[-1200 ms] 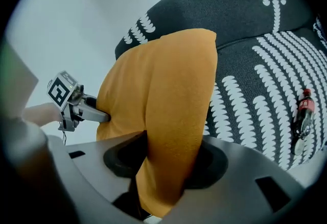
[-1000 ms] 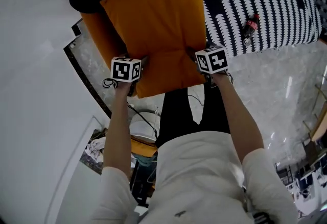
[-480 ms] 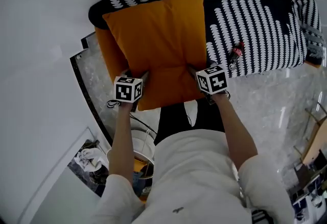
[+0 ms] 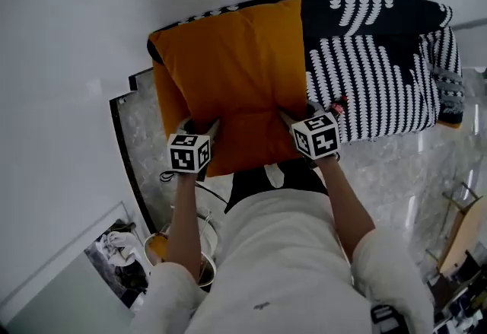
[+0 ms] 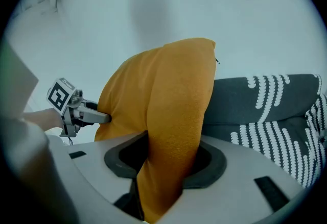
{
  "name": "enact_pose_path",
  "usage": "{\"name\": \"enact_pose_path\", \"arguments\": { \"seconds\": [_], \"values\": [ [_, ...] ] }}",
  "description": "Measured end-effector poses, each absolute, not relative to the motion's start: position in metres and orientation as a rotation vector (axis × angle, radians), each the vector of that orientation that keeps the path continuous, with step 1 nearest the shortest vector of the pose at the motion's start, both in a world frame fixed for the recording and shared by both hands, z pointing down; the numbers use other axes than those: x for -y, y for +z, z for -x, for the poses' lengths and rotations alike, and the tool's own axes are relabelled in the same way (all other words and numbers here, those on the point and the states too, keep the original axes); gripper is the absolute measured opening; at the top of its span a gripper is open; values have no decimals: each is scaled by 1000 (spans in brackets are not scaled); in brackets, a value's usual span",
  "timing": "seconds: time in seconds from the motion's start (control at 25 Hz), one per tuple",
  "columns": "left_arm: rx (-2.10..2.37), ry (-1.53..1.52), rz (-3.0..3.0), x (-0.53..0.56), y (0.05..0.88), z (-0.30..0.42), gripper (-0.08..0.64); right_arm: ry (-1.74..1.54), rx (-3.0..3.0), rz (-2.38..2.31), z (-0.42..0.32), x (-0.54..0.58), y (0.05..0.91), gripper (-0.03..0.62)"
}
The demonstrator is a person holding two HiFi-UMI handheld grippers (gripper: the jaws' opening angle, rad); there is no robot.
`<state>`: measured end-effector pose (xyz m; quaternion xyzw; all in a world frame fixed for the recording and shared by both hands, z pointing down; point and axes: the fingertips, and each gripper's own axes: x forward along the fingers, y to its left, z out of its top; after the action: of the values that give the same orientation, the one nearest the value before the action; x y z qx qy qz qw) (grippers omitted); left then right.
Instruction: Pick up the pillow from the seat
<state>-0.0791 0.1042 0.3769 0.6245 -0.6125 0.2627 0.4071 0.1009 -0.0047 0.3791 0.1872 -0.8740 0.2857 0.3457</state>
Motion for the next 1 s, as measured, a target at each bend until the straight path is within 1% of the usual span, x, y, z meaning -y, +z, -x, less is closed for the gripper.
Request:
{"name": "enact_pose_path", "arguments": {
  "seconds": [0.44, 0.76, 1.0],
  "values": [
    [1779, 519, -1716, -58, 265, 74, 235, 570, 2477, -570, -106, 53, 267, 192],
    [1941, 376, -1817, -47, 185, 76, 229, 396, 2648, -587, -103, 71, 184, 192],
    [2042, 307, -1871, -44, 141, 75, 227, 289, 2757, -598, -104, 76, 140, 192]
  ]
}}
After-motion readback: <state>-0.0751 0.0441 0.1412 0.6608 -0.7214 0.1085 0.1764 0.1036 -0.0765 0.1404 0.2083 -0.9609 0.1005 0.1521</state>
